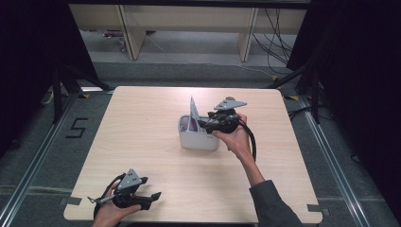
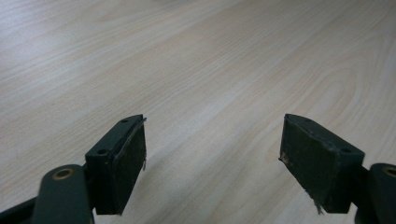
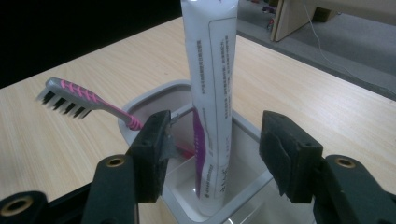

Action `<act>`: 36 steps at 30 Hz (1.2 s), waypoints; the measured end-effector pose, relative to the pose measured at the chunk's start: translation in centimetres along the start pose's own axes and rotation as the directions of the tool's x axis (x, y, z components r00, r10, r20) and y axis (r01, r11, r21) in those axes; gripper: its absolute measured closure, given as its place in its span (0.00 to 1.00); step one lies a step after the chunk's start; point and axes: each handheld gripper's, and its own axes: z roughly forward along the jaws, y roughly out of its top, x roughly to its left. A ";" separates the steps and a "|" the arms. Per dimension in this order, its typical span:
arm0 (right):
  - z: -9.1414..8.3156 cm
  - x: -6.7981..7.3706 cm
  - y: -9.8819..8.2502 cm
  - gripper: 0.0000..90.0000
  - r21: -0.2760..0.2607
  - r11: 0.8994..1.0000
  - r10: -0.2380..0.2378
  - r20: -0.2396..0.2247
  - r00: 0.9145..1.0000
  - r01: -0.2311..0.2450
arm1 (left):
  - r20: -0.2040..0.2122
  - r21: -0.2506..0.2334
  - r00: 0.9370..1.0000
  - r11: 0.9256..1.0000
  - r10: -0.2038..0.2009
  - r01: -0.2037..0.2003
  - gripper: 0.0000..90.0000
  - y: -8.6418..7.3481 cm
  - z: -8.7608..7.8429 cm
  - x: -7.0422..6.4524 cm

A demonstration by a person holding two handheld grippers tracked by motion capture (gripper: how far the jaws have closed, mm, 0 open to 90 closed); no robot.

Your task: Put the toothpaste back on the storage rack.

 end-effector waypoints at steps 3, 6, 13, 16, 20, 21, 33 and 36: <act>-0.2 -0.1 0.0 0.49 -0.006 1.000 -0.005 -0.006 1.000 0.005 | 0.000 -0.004 1.000 1.000 -0.011 0.011 0.25 -0.1 0.0 -0.1; -0.5 0.0 0.0 0.45 -0.018 1.000 -0.011 -0.004 1.000 0.010 | 0.000 0.006 1.000 1.000 -0.008 0.008 0.24 0.0 0.0 0.0; -1.3 0.5 -0.3 0.39 -0.011 1.000 0.011 0.004 1.000 -0.011 | -0.008 0.003 1.000 1.000 -0.009 0.009 0.24 -0.1 -0.1 0.0; -1.5 0.4 -0.8 0.37 -0.034 0.999 -0.012 0.004 1.000 0.012 | -0.006 -0.009 1.000 1.000 -0.011 0.011 0.23 -0.1 0.0 0.1; -2.2 0.4 -1.2 0.36 -0.038 0.999 0.013 0.028 1.000 -0.012 | -0.011 0.009 1.000 1.000 -0.003 0.003 0.23 0.0 -0.1 0.2; -2.4 0.4 -1.3 0.36 -0.047 0.999 0.018 0.036 0.999 -0.016 | -0.011 0.008 1.000 1.000 -0.004 0.004 0.23 0.0 -0.2 0.2; -4.5 -0.2 -2.9 0.31 -0.026 0.999 0.035 0.056 0.998 -0.033 | -0.010 0.010 1.000 1.000 -0.007 0.007 0.22 0.1 -0.1 0.1; -4.7 -0.4 -3.2 0.30 -0.022 0.999 0.048 0.052 0.997 -0.047 | -0.011 0.006 1.000 1.000 -0.015 0.015 0.22 0.0 0.0 0.1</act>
